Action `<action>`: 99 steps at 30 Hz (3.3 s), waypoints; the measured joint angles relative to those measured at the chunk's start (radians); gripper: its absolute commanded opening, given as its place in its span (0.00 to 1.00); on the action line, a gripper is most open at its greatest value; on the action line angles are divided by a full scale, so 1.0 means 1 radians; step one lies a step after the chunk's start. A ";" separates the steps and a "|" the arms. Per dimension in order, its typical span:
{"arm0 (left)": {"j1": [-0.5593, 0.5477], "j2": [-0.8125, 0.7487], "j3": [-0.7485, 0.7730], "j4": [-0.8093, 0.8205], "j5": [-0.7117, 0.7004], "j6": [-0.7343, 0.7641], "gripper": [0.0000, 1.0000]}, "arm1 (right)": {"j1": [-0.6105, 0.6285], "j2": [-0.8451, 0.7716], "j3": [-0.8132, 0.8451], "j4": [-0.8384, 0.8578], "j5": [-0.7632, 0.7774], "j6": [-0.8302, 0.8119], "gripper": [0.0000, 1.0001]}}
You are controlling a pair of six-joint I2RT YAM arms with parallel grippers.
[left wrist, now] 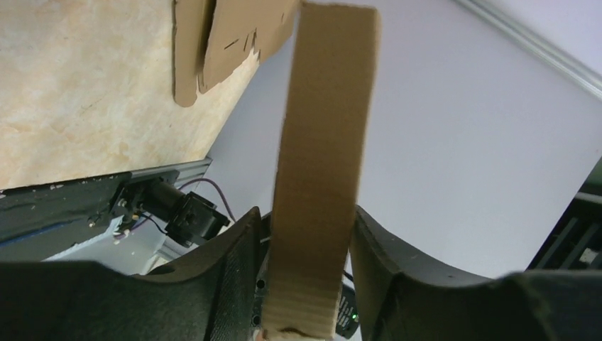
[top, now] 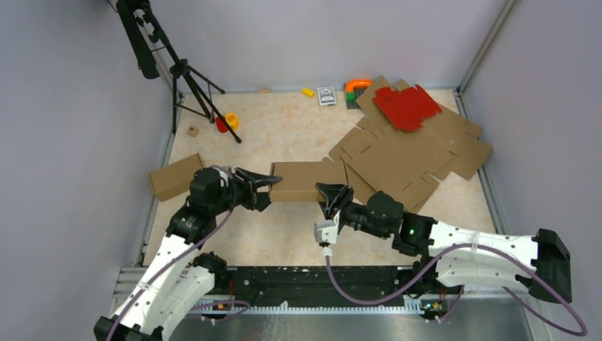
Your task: Fold the paper box
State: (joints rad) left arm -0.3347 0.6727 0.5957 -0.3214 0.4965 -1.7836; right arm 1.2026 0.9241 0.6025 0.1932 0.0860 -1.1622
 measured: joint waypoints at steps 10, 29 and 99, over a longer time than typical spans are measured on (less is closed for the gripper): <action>0.001 -0.032 -0.018 0.042 -0.023 0.004 0.28 | 0.001 0.031 0.001 0.029 0.031 0.007 0.81; 0.214 -0.243 0.050 -0.288 -0.862 0.342 0.16 | 0.002 -0.371 -0.053 -0.005 0.010 0.335 0.85; 0.977 0.090 0.098 -0.117 -0.412 0.741 0.99 | -0.036 -0.214 0.005 -0.338 0.011 0.828 0.95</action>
State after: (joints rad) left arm 0.6422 0.7624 0.6937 -0.4389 0.0841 -1.0428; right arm 1.1664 0.7097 0.6075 -0.1448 0.0975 -0.3344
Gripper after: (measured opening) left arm 0.986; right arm 0.950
